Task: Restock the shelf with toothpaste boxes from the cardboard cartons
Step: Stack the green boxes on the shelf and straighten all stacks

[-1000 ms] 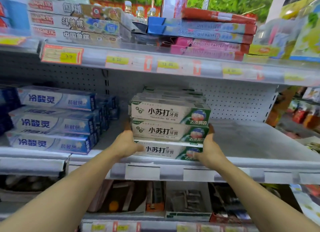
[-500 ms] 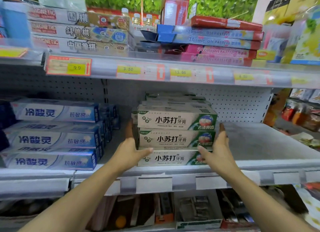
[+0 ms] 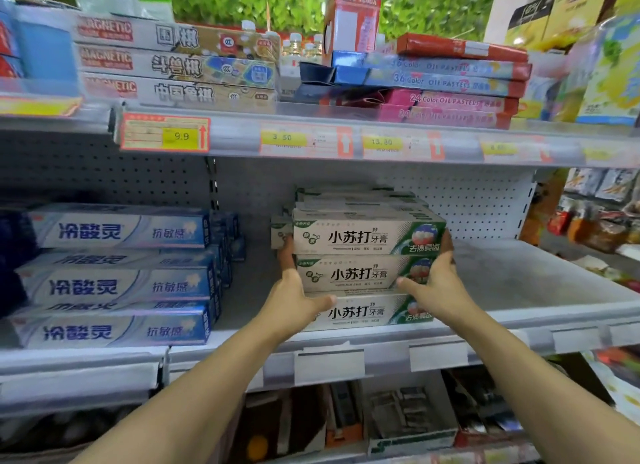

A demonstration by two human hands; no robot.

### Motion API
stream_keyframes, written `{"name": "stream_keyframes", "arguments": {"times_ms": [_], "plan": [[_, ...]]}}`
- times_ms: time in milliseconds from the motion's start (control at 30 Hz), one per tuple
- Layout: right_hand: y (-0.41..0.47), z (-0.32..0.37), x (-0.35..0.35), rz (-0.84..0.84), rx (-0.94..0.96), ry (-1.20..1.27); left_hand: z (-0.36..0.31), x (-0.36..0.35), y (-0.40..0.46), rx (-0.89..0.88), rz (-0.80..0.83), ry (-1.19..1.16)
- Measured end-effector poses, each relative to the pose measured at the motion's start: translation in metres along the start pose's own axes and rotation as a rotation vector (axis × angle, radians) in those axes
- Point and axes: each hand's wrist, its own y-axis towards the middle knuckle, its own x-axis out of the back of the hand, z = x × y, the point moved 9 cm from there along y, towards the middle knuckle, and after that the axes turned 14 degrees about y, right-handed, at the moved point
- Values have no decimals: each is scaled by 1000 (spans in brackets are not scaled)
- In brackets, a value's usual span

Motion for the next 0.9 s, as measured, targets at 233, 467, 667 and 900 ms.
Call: {"name": "stream_keyframes", "arguments": {"times_ms": [233, 467, 667, 900], "plan": [[-14, 18, 8, -161, 71, -82, 11, 18, 4, 39, -18, -28], [-10, 30, 2, -193, 5, -26, 4, 18, 15, 72, 16, -64], [0, 25, -2, -203, -22, -28, 5, 18, 14, 31, 82, -64], [4, 24, 12, -285, -28, 102, 1, 26, 11, 10, 54, 17]]}}
